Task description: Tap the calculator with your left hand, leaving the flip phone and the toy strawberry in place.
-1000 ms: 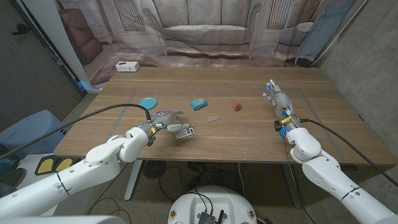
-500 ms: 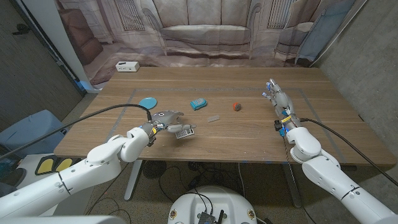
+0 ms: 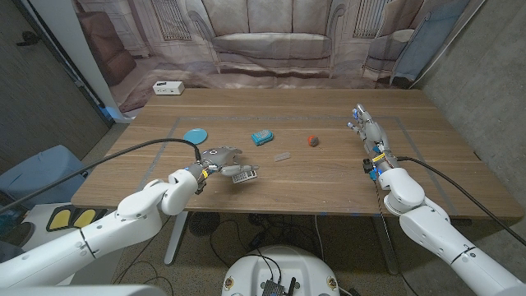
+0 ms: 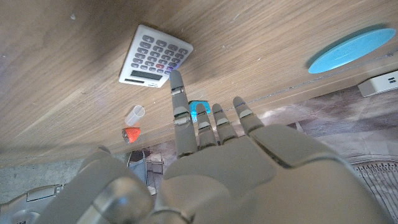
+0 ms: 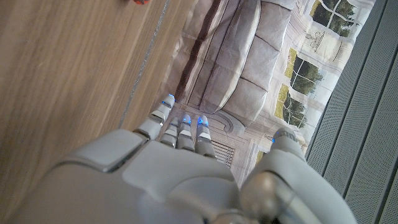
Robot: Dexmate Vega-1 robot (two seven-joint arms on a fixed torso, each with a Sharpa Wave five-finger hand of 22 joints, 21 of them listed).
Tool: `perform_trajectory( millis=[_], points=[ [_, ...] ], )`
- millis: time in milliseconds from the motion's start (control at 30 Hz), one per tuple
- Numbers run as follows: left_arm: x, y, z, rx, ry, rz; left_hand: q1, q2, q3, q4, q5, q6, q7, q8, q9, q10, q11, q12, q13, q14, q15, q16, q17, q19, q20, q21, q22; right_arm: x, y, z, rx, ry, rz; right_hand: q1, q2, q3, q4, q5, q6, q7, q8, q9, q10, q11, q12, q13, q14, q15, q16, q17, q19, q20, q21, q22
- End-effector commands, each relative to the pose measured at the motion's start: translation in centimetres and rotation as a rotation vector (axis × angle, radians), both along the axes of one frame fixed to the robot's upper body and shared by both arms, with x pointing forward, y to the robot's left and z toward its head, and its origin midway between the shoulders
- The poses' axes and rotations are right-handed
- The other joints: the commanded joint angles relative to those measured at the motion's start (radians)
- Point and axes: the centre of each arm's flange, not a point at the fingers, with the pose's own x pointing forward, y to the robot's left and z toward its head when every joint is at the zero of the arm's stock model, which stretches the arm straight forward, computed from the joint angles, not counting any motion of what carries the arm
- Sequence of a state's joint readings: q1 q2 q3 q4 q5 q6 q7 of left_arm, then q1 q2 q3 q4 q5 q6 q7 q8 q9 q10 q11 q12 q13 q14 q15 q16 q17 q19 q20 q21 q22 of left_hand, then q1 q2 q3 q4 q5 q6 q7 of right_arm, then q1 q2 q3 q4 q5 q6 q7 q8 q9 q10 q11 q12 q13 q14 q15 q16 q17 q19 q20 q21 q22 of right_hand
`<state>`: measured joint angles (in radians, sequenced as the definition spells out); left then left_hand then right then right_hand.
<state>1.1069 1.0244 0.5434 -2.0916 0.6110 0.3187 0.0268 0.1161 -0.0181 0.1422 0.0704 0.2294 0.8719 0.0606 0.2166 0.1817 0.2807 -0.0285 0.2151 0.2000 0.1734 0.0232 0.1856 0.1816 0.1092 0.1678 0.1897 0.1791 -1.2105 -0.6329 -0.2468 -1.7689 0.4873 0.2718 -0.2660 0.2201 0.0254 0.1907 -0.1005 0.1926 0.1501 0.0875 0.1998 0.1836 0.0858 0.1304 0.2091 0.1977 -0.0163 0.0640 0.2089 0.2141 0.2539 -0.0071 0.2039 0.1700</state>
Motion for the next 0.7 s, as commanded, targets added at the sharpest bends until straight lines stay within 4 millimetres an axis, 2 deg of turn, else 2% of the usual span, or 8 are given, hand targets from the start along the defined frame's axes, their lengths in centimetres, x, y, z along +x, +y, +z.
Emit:
perform_trajectory(
  millis=[33, 267, 700],
  points=[
    [-0.12, -0.26, -0.39, -0.004, -0.002, -0.002, 0.015, 0.004, 0.003, -0.006, 0.004, 0.007, -0.008, -0.001, 0.001, 0.006, 0.003, 0.004, 0.003, 0.012, -0.001, 0.008, -0.001, -0.004, 0.006, 0.009, 0.004, 0.08, 0.03, 0.12, 0.000, -0.007, 0.005, -0.001, 0.005, -0.002, -0.002, -0.003, 0.009, -0.001, -0.004, 0.003, 0.005, 0.006, -0.002, 0.001, 0.002, 0.009, 0.000, 0.001, 0.002, 0.005, -0.001, 0.001],
    [-0.05, -0.35, -0.49, -0.001, -0.001, 0.005, 0.020, 0.006, 0.004, -0.009, 0.004, 0.006, -0.016, -0.003, 0.001, 0.010, -0.006, 0.006, 0.003, 0.018, -0.004, 0.010, -0.001, -0.003, 0.006, 0.009, 0.004, 0.11, -0.02, 0.02, 0.002, -0.006, 0.006, -0.001, 0.005, -0.003, -0.003, -0.003, 0.010, -0.001, -0.004, 0.003, 0.006, 0.007, -0.002, 0.001, 0.002, 0.009, 0.000, 0.000, 0.003, 0.005, -0.002, 0.001],
    [0.44, -0.82, -0.69, 0.003, 0.001, -0.004, 0.031, 0.010, 0.007, -0.014, 0.004, -0.013, -0.028, -0.014, 0.001, 0.005, -0.005, 0.004, 0.003, 0.022, -0.006, 0.009, -0.001, -0.003, 0.006, 0.010, 0.004, -0.18, -0.23, -0.04, 0.011, -0.009, -0.005, -0.001, 0.005, -0.004, -0.004, -0.003, 0.010, -0.002, -0.004, 0.003, 0.007, 0.007, -0.002, 0.001, 0.003, 0.009, 0.000, 0.000, 0.003, 0.006, -0.003, 0.002]
  ],
)
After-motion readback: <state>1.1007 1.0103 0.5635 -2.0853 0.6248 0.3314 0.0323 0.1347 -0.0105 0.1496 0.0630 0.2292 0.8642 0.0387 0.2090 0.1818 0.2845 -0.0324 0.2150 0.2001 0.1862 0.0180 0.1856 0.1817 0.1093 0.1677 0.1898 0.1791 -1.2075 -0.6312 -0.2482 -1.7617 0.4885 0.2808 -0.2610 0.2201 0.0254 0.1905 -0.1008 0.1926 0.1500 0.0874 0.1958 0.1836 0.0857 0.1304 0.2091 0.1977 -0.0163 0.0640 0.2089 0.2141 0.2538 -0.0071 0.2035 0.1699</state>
